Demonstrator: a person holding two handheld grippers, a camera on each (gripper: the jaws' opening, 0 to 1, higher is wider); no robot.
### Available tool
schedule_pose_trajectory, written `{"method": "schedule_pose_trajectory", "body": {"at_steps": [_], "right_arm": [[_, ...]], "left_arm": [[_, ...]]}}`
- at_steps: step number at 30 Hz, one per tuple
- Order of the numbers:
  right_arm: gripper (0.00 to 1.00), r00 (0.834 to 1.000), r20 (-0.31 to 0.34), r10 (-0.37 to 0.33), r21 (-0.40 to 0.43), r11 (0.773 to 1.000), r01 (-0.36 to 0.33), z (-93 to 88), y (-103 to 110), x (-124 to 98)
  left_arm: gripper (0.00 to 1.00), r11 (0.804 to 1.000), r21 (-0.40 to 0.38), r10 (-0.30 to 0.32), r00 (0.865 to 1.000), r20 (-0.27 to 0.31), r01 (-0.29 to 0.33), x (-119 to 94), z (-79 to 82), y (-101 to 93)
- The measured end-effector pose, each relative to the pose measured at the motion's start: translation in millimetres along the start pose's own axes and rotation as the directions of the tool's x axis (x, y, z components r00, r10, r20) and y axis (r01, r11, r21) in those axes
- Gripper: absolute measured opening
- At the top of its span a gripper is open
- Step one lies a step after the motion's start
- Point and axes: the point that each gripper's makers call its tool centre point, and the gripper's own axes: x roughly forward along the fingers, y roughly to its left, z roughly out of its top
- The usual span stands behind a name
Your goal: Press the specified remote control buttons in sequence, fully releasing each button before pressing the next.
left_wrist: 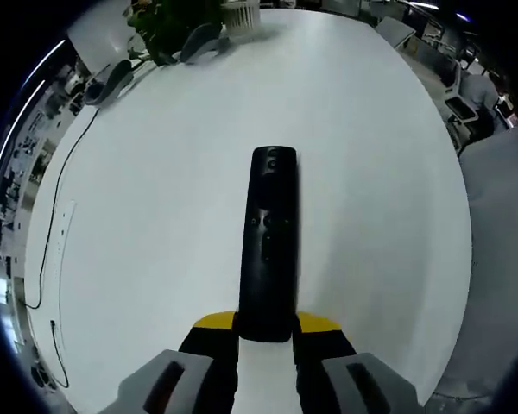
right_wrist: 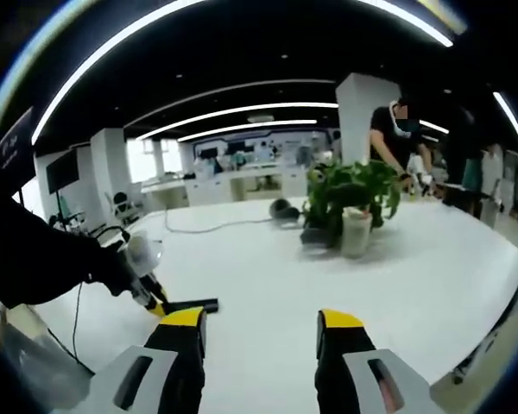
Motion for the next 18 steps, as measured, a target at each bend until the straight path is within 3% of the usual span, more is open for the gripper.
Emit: {"method": "schedule_pose_trajectory", "body": {"at_steps": [18], "right_arm": [[0.47, 1.0, 0.014, 0.013, 0.0, 1.0, -0.013, 2.7, 1.7, -1.7]], "left_arm": [[0.23, 0.999, 0.029, -0.016, 1.0, -0.019, 0.017, -3.4, -5.0, -30.1]]}}
